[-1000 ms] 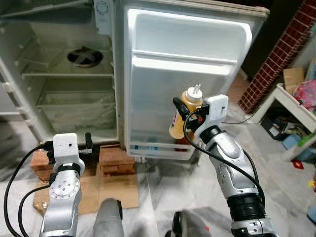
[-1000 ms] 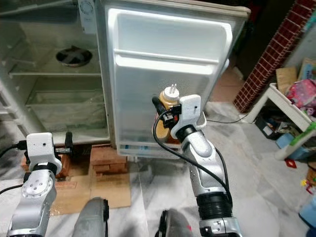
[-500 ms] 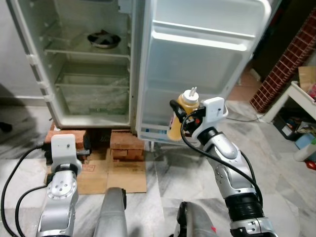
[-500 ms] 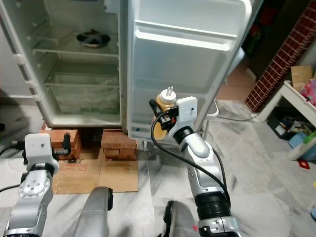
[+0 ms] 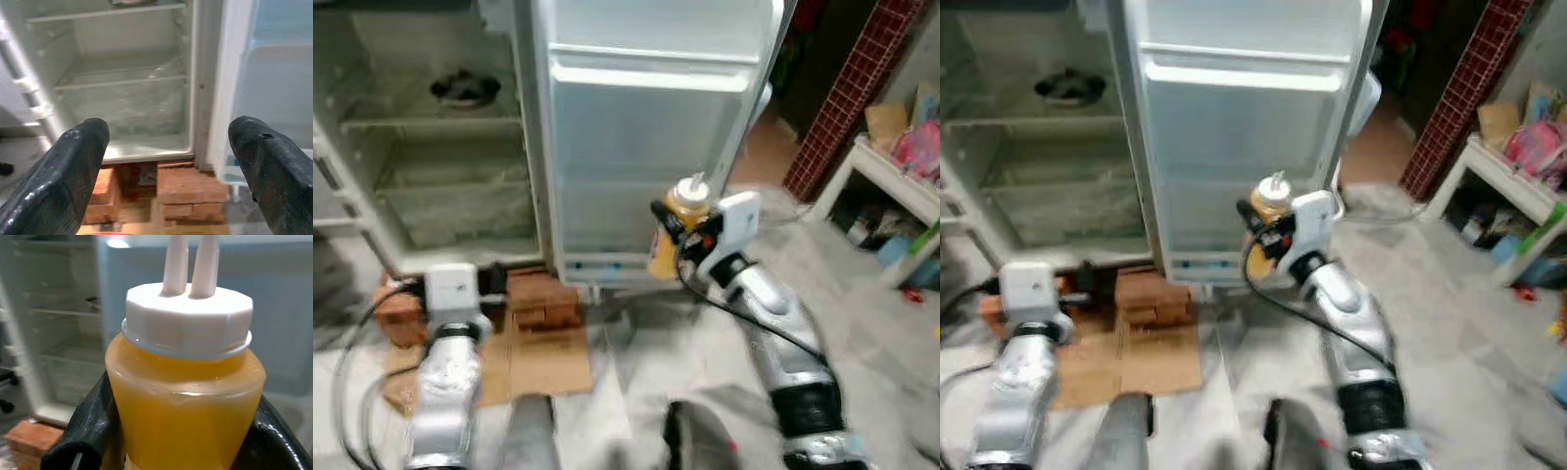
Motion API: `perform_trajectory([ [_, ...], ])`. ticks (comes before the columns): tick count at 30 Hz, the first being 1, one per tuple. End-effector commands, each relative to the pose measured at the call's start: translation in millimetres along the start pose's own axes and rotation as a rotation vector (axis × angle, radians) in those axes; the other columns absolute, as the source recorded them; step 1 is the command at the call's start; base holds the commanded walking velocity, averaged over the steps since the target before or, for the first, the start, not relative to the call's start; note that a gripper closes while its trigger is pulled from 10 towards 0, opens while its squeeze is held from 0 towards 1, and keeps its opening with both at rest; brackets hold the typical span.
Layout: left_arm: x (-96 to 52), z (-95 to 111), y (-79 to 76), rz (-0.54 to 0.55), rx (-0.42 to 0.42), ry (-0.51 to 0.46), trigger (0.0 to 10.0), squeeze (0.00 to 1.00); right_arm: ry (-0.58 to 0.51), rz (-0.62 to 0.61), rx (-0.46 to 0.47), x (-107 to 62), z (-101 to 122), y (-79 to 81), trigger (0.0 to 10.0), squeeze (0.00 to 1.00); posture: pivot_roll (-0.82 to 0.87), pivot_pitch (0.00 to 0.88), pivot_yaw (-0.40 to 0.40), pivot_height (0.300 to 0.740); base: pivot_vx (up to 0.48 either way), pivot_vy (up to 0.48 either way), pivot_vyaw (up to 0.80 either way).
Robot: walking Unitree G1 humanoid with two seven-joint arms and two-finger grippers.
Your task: Restocking fridge
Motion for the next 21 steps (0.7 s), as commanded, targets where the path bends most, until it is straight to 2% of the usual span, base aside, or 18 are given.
perform_trajectory([
  [1, 0.4, 1.1, 9.5, 0.033, 0.007, 0.001, 10.0, 0.0, -0.049, 0.034, -0.012, 6.2, 11.8, 9.2, 10.0, 0.0, 0.04, 0.0, -0.089, 0.631, 0.469, 0.0, 0.0],
  [7, -0.6, -2.1, 13.1, 0.056, -0.024, 0.022, 10.0, 0.0, -0.032, 0.021, -0.019, 1.3, 7.1, 4.6, 10.0, 0.0, 0.04, 0.0, -0.088, 0.631, 0.315, 0.346, 0.0],
  [13, -0.6, -1.5, 11.4, 0.033, 0.007, 0.012, 10.0, 0.0, -0.026, 0.009, -0.027, 0.7, 5.1, 3.2, 10.0, 0.0, 0.04, 0.0, -0.086, 0.631, 0.122, 0.421, 0.0],
  [16, 0.5, 0.2, 11.3, 0.038, -0.014, 0.005, 10.0, 0.0, -0.028, 0.009, -0.027, 1.5, 5.1, 4.3, 10.0, 0.0, 0.05, 0.0, -0.085, 0.631, 0.176, 0.407, 0.0],
  [21, 0.5, -0.4, 11.8, 0.044, 0.0, 0.012, 10.0, 0.0, -0.024, -0.002, -0.033, 0.5, 3.5, 2.1, 10.0, 0.0, 0.05, 0.0, -0.085, 0.631, 0.0, 0.0, 0.0],
])
Point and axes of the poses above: a point about 5 cm out from each wrist's last joint towards the gripper, its own x axis pointing out of the wrist towards the gripper, its own z axis along the axis of the wrist's last joint, y = z × x, the point moved 2 cm from there along x, pointing out of the wrist towards the gripper, and after that the axes turned 7 degrees about -x, right-handed, at the moved point
